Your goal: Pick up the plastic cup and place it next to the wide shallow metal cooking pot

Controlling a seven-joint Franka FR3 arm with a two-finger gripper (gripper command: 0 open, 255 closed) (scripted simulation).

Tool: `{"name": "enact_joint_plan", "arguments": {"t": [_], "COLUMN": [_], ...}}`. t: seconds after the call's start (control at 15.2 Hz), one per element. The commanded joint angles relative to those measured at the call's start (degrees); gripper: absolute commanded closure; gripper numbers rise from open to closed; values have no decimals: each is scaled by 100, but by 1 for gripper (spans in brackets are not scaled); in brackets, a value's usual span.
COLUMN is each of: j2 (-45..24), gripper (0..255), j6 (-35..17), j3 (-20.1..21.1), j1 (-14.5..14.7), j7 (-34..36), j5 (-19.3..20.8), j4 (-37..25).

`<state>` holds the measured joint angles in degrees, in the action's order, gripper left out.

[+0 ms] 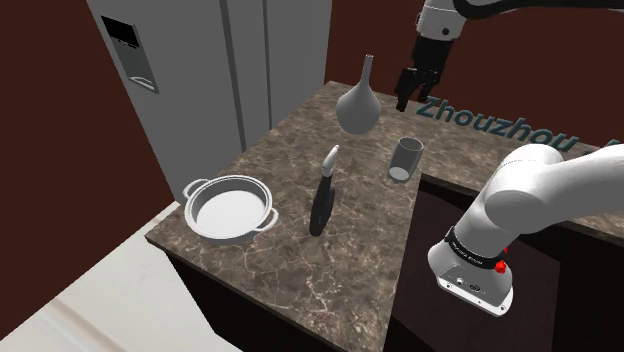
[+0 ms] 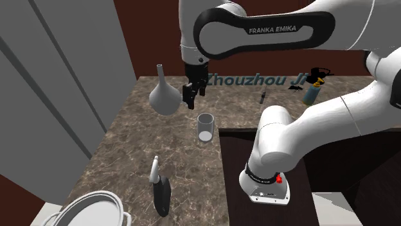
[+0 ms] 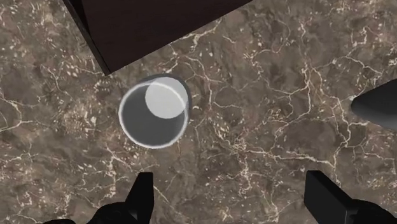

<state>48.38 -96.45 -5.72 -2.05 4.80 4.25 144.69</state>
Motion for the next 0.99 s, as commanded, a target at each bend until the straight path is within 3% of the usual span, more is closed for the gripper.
{"name": "enact_joint_plan", "arguments": {"t": [0.0,0.66,0.92], "j2": [195,262,106], "gripper": [0,0,0], "j6": [-280,-2055,-2414], "j3": [-157,-1092,-1189], "j1": [-118,-874,-928], "j7": [-143,-788,-797], "j5": [183,1235,1340], "j4": [415,1961,2157]}}
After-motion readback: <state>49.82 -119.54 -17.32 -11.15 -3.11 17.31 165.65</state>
